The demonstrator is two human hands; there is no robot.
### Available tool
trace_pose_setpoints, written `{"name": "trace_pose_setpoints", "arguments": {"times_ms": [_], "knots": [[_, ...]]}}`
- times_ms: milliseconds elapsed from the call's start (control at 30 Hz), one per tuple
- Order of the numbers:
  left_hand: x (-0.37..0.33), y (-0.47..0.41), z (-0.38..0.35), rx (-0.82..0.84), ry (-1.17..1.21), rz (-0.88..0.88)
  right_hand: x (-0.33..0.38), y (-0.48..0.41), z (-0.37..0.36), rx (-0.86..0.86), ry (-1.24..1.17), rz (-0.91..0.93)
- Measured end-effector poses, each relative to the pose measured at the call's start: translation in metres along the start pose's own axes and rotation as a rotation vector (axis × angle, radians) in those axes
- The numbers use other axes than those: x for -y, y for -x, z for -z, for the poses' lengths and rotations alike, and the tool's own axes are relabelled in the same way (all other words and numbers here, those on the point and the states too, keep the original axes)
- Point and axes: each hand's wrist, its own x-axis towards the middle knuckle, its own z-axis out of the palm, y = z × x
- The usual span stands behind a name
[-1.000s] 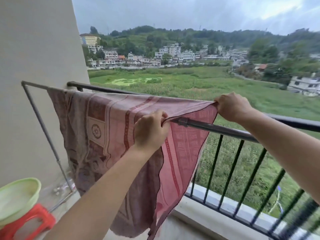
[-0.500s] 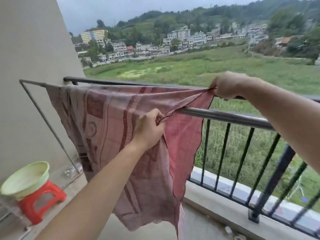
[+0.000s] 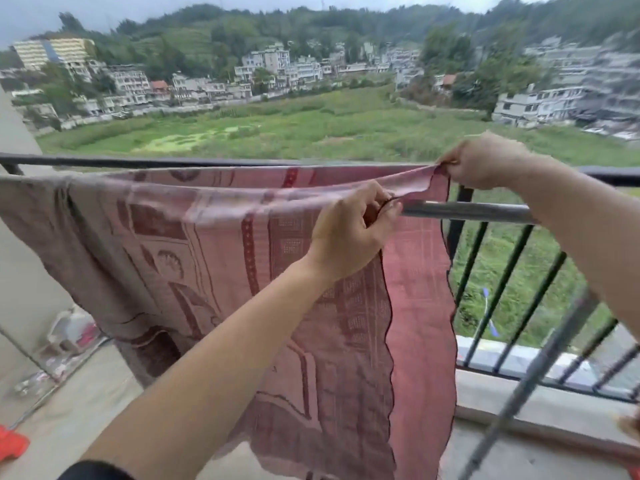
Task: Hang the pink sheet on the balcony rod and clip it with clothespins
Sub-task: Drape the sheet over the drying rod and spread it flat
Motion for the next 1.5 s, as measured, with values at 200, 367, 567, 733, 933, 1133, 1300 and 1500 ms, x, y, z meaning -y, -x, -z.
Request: {"name": "trace_pose_setpoints", "arguments": {"times_ms": [200, 367, 567, 733, 933, 1133, 1300, 1500], "knots": [[-0.021, 0.028, -0.062, 0.203, 0.072, 0.031, -0.054, 0.077, 0.003, -0.087, -0.050, -0.183], [-0.059, 0.034, -0.084, -0.025, 0.141, 0.126, -0.074, 0.107, 0.016, -0.212, 0.024, -0.114], [-0.137, 0.014, -0.095, -0.238, 0.319, -0.171, -0.125, 0.130, 0.032, -0.388, 0.041, -0.147], [-0.162, 0.023, -0.152, 0.369, 0.113, -0.226, -0.164, 0.135, 0.012, -0.253, -0.414, -0.276], [-0.112, 0.011, -0.161, 0.178, -0.071, -0.121, -0.199, 0.141, -0.020, -0.210, -0.707, -0.319], [-0.061, -0.035, -0.137, 0.147, -0.492, -0.110, -0.171, 0.158, -0.048, -0.435, -0.534, -0.310], [-0.040, -0.034, -0.139, 0.203, -0.384, 0.009, -0.142, 0.182, -0.090, -0.716, -0.687, -0.312], [-0.050, -0.041, -0.143, 0.133, -0.298, 0.157, -0.115, 0.206, -0.139, -0.448, -1.074, -0.398]]}}
